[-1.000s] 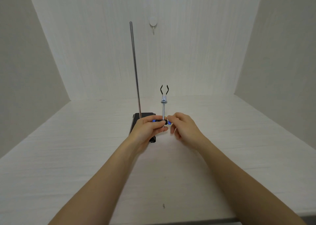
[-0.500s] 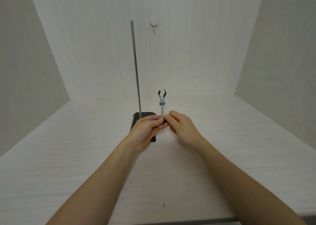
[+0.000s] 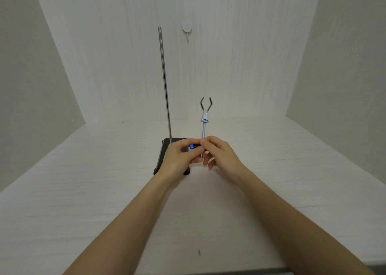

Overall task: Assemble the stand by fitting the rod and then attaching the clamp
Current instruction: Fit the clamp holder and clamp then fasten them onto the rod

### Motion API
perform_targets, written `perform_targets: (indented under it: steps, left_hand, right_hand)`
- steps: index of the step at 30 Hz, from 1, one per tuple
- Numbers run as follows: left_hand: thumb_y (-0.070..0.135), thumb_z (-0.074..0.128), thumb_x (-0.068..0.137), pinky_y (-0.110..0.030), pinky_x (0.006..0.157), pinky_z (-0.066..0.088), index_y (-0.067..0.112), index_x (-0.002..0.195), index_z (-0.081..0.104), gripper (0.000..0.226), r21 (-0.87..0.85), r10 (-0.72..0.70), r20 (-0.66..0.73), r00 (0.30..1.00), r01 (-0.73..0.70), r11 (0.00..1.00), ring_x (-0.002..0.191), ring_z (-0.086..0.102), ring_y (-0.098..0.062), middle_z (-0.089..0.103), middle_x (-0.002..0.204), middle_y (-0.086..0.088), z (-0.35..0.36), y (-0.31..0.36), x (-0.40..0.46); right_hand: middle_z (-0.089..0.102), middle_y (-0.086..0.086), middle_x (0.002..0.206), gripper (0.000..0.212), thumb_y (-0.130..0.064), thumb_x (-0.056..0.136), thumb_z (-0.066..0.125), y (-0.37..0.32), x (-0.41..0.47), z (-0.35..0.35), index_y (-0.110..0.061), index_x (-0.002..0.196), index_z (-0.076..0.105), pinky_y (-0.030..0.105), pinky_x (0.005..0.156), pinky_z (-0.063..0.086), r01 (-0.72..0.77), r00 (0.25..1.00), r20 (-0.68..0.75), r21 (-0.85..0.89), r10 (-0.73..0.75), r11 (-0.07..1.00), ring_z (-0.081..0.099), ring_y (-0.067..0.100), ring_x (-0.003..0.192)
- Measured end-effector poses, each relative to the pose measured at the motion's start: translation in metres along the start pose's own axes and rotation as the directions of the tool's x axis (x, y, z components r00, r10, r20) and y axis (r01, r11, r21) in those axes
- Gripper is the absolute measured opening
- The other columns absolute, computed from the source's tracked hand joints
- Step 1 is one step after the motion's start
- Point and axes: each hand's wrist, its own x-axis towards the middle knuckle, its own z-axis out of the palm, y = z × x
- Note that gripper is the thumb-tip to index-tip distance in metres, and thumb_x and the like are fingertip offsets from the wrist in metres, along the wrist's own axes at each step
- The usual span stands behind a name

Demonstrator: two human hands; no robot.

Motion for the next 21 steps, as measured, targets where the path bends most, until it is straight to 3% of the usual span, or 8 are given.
perform_targets:
  steps: [4,8,10,13,18,21]
  left_hand:
    - [0.004,0.071,0.079,-0.023,0.071,0.059,0.004,0.098,0.072,0.019,0.158,0.079,-0.056,0.995,-0.069,0.985,0.07,0.073,-0.015,0.069,0.095,-0.019,0.0049,-0.0022,-0.0007]
    - [0.017,0.074,0.078,-0.026,0.074,0.057,0.014,0.094,0.073,0.016,0.333,0.141,-0.095,0.985,-0.102,0.938,0.072,0.069,-0.013,0.072,0.084,-0.002,0.0041,-0.0013,0.0011]
    - [0.021,0.067,0.085,-0.018,0.071,0.05,0.017,0.09,0.071,0.008,0.433,0.235,-0.025,0.972,-0.201,0.879,0.073,0.062,-0.003,0.07,0.081,0.009,0.0045,-0.002,-0.0007]
    - [0.026,0.056,0.092,-0.009,0.066,0.038,0.02,0.087,0.066,0.013,0.573,0.359,0.064,0.931,-0.329,0.751,0.072,0.052,0.001,0.057,0.077,0.015,0.0024,-0.0038,-0.0021]
    - [0.03,0.042,0.098,-0.03,0.068,0.038,0.008,0.077,0.058,0.034,0.672,0.319,0.115,0.941,-0.311,0.672,0.071,0.049,-0.016,0.053,0.074,-0.004,-0.0021,-0.0055,-0.0006]
    - [0.023,0.037,0.1,-0.031,0.063,0.031,0.008,0.07,0.047,0.035,0.663,0.263,0.122,0.957,-0.276,0.696,0.065,0.043,-0.02,0.047,0.063,0.001,0.0033,-0.0043,-0.0042]
  right_hand:
    - [0.058,0.009,0.072,0.02,-0.019,0.095,0.048,-0.0009,0.0008,-0.0006,-0.005,0.089,0.06,0.025,0.048,0.04,-0.022,1.0,-0.006,0.082,0.022,0.996,0.052,0.015,0.052]
    - [0.052,0.002,0.06,0.019,-0.017,0.095,0.048,-0.0009,0.0025,-0.004,-0.005,0.081,0.056,0.02,0.041,0.031,-0.045,0.996,-0.071,0.097,0.052,0.994,0.04,0.011,0.044]
    - [0.052,-0.001,0.054,0.02,-0.014,0.094,0.046,-0.0013,0.0034,-0.0048,-0.006,0.077,0.051,0.017,0.038,0.027,-0.073,0.991,-0.1,0.116,0.085,0.991,0.035,0.01,0.04]
    - [0.045,0.0,0.053,0.029,-0.017,0.096,0.042,-0.0001,0.0037,-0.0042,-0.008,0.068,0.044,0.015,0.036,0.026,-0.112,0.985,-0.125,0.081,0.122,0.99,0.034,0.006,0.034]
    - [0.038,-0.014,0.035,0.033,-0.018,0.098,0.039,-0.0019,0.0032,-0.0027,-0.015,0.065,0.035,0.016,0.035,0.021,-0.14,0.985,-0.088,0.107,0.15,0.984,0.026,0.004,0.031]
    - [0.035,-0.004,0.051,0.032,-0.018,0.097,0.039,-0.0021,0.0013,-0.0026,-0.014,0.065,0.036,0.021,0.043,0.025,-0.101,0.991,-0.087,-0.009,0.1,0.995,0.029,0.007,0.039]
